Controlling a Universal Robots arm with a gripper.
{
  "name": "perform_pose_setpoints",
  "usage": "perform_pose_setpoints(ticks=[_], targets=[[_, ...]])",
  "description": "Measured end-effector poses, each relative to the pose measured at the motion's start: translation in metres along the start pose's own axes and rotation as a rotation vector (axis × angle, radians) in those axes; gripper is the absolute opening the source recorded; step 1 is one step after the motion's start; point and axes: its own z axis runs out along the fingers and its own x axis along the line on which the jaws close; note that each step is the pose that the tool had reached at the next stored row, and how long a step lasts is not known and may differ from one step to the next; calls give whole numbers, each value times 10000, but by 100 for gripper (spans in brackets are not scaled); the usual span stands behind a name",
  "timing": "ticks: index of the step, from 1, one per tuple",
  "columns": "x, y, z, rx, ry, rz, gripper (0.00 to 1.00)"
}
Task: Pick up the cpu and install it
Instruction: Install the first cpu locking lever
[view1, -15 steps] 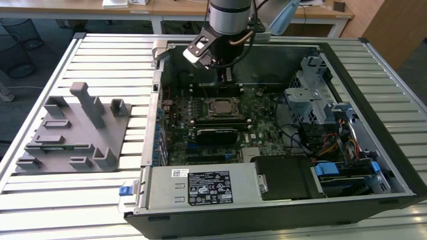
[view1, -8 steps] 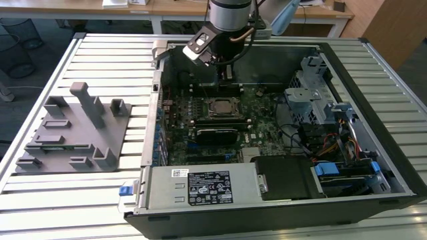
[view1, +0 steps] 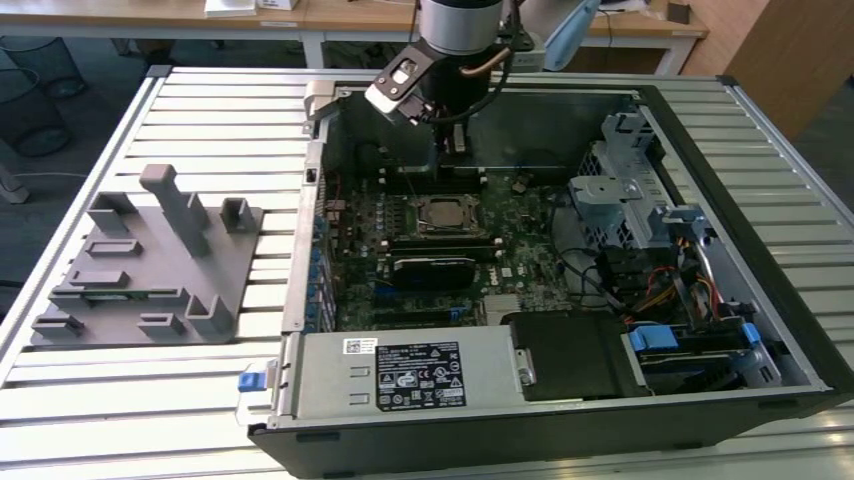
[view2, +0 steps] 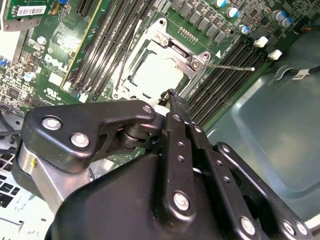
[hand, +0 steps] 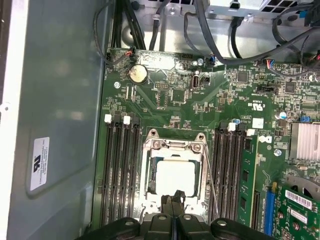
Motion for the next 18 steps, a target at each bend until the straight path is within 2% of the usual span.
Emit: perform_pose_setpoints(ticks=[18], targets=[[-2, 1, -110, 0, 0, 0, 11]])
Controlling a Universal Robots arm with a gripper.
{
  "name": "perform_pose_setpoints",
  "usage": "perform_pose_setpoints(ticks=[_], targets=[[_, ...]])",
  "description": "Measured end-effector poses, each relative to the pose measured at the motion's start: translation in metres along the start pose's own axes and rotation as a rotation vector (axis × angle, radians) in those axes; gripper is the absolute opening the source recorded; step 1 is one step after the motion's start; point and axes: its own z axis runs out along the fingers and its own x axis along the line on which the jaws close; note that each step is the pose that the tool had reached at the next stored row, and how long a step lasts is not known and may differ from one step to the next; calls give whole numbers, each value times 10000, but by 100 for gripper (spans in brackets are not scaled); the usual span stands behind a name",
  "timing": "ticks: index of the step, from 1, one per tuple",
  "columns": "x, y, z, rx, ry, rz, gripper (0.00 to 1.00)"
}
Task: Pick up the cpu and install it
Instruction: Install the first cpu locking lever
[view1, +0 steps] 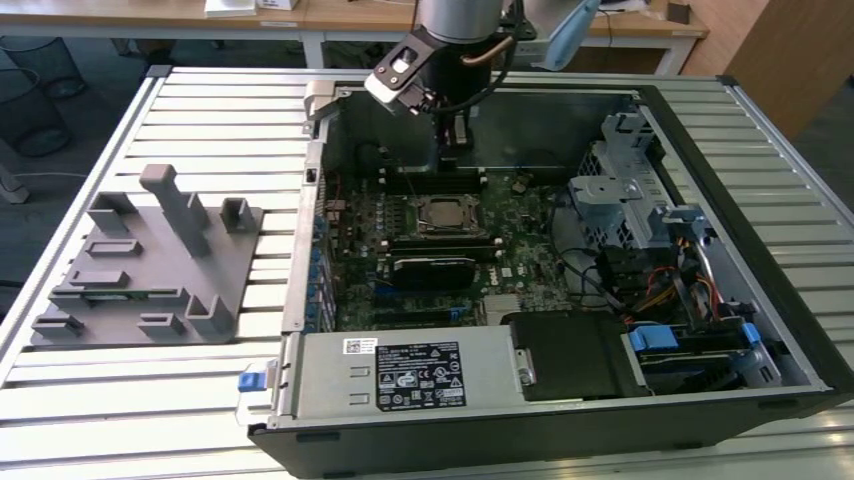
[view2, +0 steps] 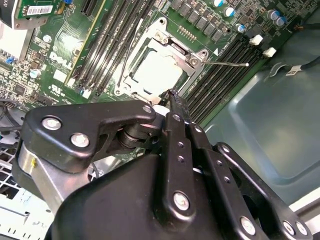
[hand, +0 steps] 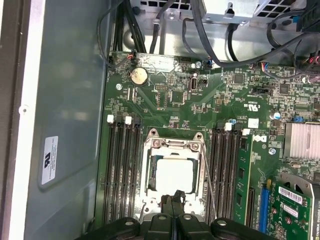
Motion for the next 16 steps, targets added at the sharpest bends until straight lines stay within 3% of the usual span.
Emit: perform_pose_setpoints(ticks=[16], targets=[[-1, 1, -119, 0, 0, 0, 11]])
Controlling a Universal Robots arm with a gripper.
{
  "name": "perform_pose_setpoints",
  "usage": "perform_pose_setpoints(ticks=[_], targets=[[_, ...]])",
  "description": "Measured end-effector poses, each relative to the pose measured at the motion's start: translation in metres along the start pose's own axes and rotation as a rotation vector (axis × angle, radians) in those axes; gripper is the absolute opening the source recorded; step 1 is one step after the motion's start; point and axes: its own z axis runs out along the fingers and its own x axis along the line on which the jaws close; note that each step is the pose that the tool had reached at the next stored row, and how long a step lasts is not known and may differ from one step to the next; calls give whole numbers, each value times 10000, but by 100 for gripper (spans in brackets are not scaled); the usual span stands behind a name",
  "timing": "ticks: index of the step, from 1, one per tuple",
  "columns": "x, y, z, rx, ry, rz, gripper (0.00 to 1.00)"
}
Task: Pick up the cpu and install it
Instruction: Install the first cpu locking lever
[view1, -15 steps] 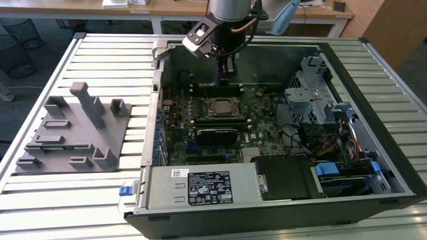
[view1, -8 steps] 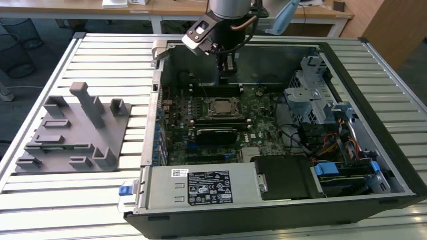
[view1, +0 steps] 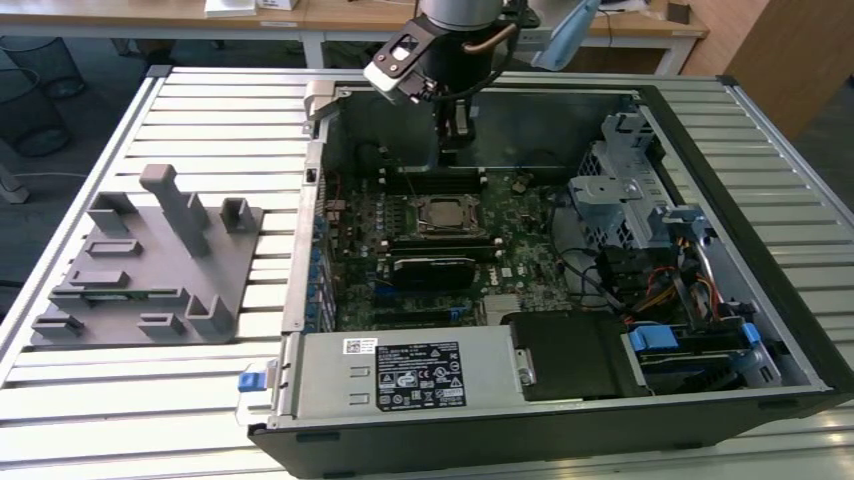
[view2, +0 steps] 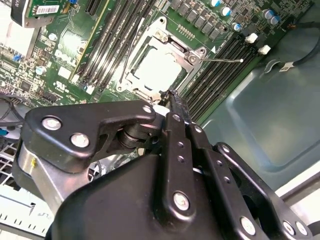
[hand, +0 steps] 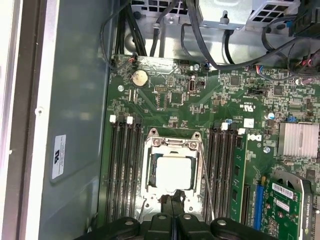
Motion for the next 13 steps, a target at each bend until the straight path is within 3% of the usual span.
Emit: perform_pose_setpoints(ticks=[5, 13], targets=[[0, -7, 0, 1, -23, -52, 11], [0, -6, 9, -18, -16, -1465, 11]])
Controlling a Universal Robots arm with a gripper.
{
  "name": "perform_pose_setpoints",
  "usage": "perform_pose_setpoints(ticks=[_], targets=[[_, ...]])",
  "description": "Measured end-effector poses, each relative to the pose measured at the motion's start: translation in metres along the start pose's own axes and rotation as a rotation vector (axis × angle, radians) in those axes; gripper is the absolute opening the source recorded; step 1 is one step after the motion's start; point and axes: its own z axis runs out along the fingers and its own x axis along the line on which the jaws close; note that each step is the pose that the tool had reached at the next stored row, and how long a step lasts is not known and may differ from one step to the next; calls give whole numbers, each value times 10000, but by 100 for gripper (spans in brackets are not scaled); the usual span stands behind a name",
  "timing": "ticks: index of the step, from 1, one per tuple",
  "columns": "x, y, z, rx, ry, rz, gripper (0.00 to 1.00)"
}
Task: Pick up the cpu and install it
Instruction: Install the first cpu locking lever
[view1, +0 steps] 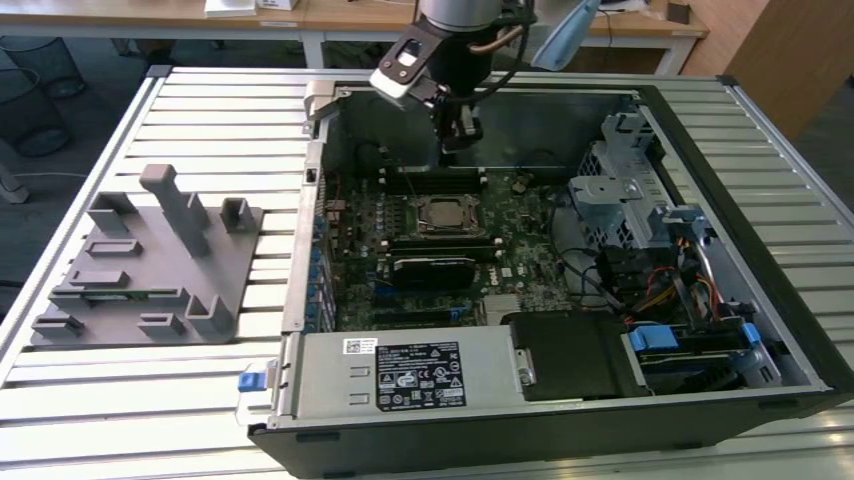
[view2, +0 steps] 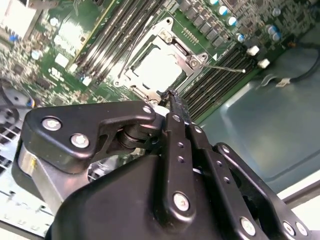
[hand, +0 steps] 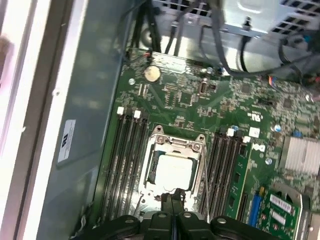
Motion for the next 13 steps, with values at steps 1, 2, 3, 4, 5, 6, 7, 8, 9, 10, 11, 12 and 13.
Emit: perform_pose_setpoints(ticks=[1, 2, 3, 4, 5, 6, 7, 8, 9, 10, 11, 12, 13], targets=[[0, 0, 1, -3, 2, -181, 11], [0, 0, 3, -6, 4, -360, 11], [0, 0, 4, -9, 5, -557, 11], [0, 0, 5, -11, 6, -720, 11], [0, -1, 6, -13, 8, -911, 11], [0, -1, 6, -16, 10, -1054, 11], [0, -3, 8, -21, 13, -1161, 11], [-2, -6, 8, -21, 13, -1230, 11], [-7, -10, 8, -21, 13, -1276, 11], [-14, -15, 8, -21, 12, -1309, 11], [-22, -22, 9, -22, 13, -1336, 11], [-31, -29, 9, -22, 13, -1358, 11], [-41, -36, 9, -22, 13, -1381, 11]])
